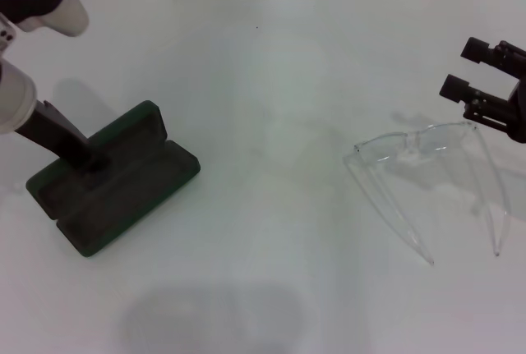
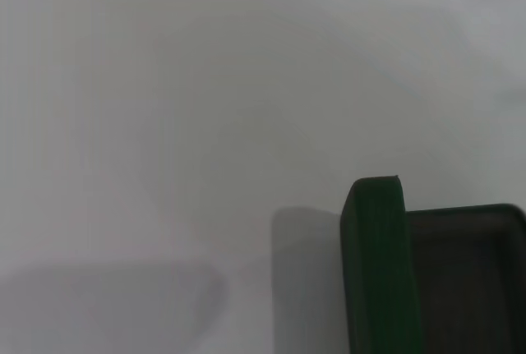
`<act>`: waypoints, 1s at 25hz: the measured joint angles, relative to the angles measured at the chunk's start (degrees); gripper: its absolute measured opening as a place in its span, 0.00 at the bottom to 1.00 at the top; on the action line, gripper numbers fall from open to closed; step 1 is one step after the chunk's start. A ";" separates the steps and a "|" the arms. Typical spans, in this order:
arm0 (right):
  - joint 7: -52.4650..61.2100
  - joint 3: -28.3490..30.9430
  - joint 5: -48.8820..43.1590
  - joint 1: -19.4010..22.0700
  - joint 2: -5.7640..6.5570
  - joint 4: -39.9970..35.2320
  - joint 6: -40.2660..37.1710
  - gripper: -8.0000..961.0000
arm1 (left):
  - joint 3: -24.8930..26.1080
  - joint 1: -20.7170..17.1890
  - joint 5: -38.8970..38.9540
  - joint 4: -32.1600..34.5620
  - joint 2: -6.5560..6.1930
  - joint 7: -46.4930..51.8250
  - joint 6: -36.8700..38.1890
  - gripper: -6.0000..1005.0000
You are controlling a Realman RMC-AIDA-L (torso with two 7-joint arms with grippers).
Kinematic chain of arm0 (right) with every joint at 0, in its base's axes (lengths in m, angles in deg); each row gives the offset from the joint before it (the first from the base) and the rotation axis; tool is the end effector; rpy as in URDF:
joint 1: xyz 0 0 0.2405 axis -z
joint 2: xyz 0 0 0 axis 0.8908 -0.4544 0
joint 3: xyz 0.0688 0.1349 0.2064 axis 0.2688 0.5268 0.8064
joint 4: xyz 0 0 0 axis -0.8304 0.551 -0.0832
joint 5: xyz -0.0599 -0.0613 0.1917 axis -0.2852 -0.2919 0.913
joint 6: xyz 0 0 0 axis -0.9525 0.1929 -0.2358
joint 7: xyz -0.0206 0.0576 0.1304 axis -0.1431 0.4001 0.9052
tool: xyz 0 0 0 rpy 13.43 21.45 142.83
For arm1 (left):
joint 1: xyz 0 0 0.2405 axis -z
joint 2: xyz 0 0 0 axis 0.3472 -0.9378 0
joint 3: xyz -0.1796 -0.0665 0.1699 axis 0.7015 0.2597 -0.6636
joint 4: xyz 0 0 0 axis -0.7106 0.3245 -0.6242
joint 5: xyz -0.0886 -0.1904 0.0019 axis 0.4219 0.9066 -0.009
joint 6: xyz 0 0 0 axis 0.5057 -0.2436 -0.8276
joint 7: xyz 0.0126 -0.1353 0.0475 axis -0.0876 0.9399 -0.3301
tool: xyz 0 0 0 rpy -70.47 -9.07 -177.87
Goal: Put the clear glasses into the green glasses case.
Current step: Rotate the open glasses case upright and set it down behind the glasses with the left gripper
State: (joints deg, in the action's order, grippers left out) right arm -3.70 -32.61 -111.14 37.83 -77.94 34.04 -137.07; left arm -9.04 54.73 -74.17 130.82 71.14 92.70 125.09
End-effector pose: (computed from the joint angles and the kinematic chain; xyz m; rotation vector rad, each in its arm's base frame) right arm 0.2745 0.3136 0.0413 -2.3856 0.3821 1.1284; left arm -0.2333 0.3642 0.0395 -2.5139 -0.8461 0.6204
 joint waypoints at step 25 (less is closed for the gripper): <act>-5.49 37.08 1.39 10.61 -0.31 9.19 -18.60 0.76 | -26.66 -2.14 7.56 10.10 0.13 -13.55 -12.68 0.10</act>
State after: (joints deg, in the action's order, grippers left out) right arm -9.19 4.47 -109.74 48.44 -78.25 43.23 -155.67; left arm -35.69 52.60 -66.61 140.93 71.27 79.15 112.40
